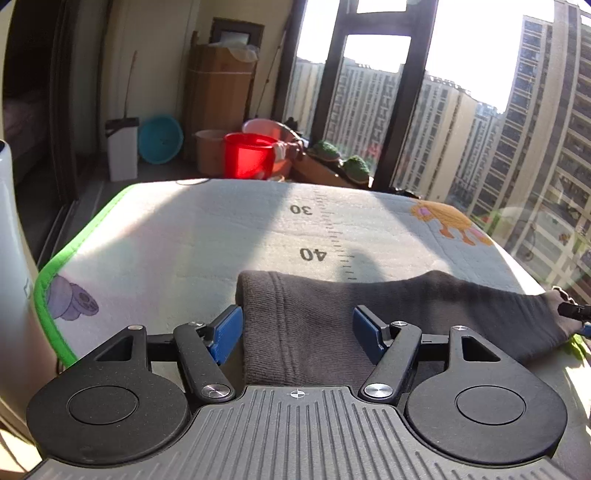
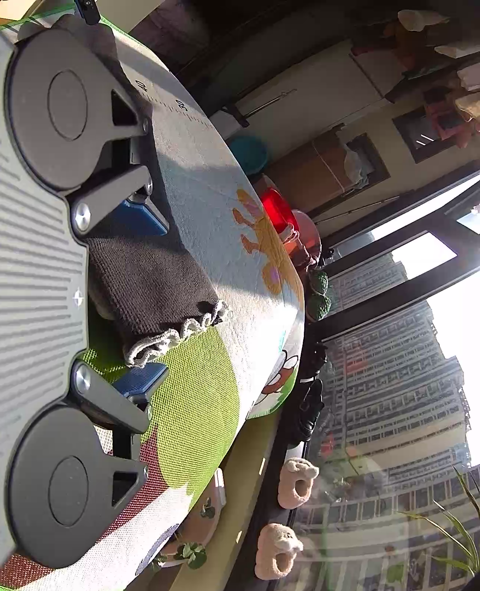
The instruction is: Fold clothes
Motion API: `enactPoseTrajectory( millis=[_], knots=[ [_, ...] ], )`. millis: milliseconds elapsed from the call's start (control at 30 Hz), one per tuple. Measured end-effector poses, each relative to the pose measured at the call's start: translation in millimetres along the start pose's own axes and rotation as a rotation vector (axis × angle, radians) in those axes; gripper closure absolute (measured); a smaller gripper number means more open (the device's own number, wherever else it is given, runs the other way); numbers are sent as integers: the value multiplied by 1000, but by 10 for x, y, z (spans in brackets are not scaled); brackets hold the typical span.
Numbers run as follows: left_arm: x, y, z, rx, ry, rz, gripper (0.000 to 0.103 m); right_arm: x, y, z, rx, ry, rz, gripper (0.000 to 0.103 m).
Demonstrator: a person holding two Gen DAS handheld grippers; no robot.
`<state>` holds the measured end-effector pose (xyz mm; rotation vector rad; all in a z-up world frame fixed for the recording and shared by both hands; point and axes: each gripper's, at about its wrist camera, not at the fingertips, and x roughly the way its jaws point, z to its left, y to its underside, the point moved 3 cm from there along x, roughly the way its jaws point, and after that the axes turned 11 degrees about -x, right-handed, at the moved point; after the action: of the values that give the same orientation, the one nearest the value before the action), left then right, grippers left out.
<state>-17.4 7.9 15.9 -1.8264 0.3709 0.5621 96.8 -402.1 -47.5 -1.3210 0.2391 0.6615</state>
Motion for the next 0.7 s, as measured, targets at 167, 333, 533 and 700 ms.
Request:
enactPoseTrajectory(
  millis=[167,333,533,700],
  knots=[
    [-56,295,-408,284,2,20,29,5,4,18,-3,-2,0,21],
    [263,318,-426,267,-42,70,29,-22,15,-1,15,-7,-13,18],
    [489,216,-382,289,-83,57,27,-26,17,-6,24,-10,-18,14],
    [576,143,-374,259,-111,32,27,-32,21,-5,27,-8,-20,13]
  ],
)
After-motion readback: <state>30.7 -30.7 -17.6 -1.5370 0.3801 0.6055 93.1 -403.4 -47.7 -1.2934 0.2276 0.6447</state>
